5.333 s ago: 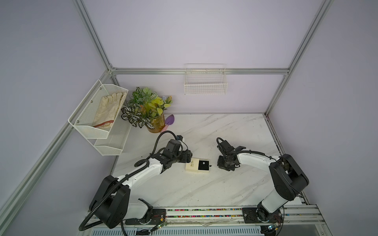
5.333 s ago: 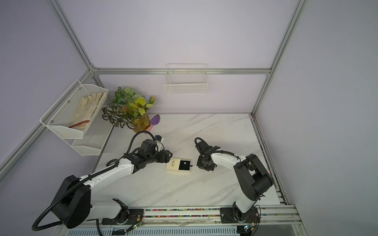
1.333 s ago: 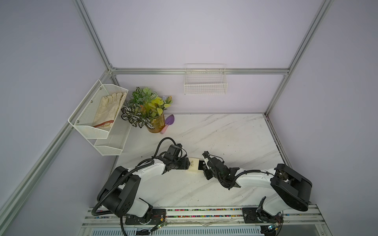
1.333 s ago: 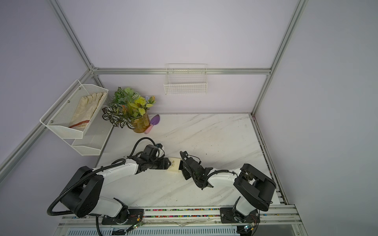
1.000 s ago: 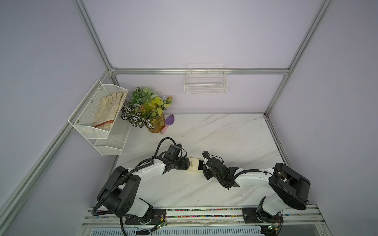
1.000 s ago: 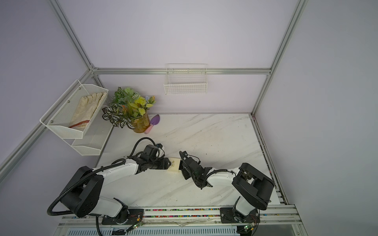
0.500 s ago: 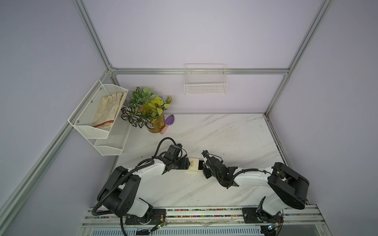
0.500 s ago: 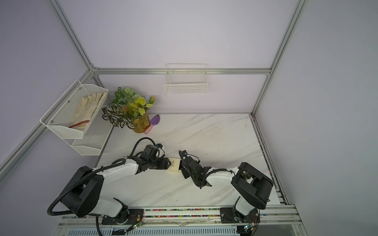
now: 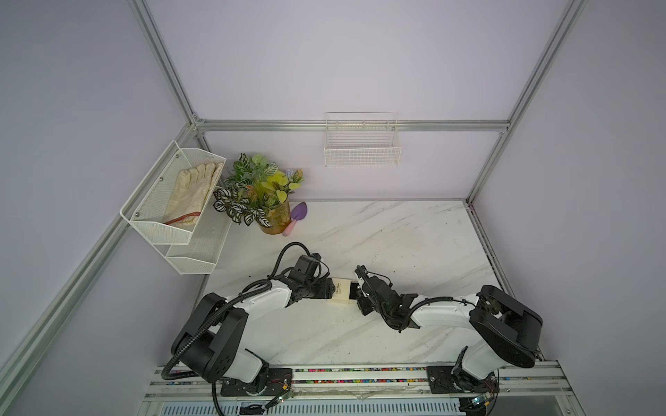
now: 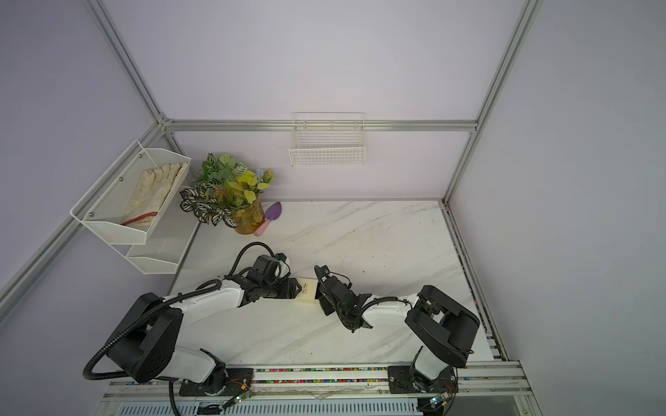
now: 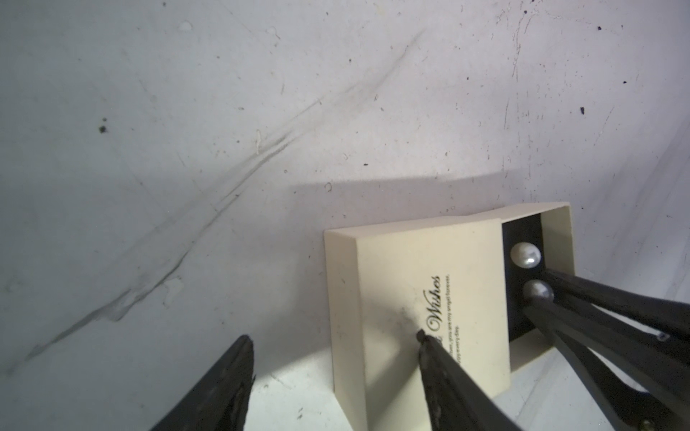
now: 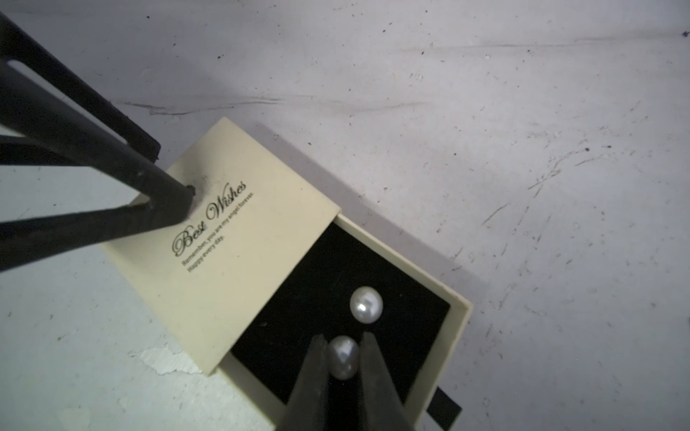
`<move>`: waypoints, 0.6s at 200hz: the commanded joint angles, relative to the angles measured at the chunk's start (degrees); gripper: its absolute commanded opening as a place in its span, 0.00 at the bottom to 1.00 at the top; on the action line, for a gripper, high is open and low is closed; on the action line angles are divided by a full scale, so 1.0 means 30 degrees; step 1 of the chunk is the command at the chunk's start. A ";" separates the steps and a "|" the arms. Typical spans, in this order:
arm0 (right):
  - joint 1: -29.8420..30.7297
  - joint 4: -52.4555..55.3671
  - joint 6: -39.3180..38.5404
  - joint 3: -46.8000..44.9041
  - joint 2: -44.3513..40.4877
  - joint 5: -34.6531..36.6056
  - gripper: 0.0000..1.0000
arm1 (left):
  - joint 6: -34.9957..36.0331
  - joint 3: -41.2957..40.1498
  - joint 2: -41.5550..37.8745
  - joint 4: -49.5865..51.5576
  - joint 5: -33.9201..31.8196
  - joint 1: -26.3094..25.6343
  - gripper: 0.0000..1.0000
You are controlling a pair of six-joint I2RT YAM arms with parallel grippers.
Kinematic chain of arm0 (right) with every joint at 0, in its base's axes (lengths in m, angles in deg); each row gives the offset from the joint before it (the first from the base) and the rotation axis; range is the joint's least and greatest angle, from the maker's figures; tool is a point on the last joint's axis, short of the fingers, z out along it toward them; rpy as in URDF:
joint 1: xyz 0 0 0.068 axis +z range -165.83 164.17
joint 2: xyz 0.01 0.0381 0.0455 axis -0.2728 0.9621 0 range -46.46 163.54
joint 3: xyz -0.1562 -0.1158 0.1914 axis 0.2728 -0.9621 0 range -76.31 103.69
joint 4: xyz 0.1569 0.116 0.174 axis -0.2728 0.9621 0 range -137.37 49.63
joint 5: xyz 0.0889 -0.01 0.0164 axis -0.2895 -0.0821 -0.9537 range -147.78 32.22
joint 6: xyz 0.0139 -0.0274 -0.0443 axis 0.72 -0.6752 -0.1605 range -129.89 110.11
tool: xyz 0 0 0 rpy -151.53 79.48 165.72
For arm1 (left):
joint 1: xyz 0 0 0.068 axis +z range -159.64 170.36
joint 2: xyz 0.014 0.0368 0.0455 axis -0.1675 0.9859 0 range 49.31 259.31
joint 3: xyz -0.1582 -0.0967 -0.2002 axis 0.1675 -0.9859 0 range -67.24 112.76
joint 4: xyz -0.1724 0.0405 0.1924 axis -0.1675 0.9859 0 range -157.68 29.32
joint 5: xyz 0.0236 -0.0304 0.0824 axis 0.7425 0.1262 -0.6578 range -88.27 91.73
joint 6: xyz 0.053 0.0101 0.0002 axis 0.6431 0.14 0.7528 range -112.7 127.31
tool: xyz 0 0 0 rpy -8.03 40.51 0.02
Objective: Place the earrings into the drawer-style jewelry box
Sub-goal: Insert the earring into the inner lining.
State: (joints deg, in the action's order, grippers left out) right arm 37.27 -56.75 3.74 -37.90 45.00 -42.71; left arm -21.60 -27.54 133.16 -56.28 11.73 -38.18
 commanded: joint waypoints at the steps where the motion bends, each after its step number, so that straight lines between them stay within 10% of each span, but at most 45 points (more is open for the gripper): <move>1: 0.0114 0.0093 -0.0337 0.0099 -0.0144 -0.0277 0.01 | 0.0260 -0.0168 0.0355 -0.0390 -0.0132 -0.0055 0.70; 120: 0.0128 0.0724 -0.0878 -0.0198 -0.0614 -0.1500 0.00 | 0.0231 0.0005 0.0470 -0.0395 -0.0169 -0.0042 0.70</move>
State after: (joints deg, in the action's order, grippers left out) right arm 37.27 -56.03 2.49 -37.90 44.87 -45.92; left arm -21.60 -27.54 133.47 -56.76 11.71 -38.18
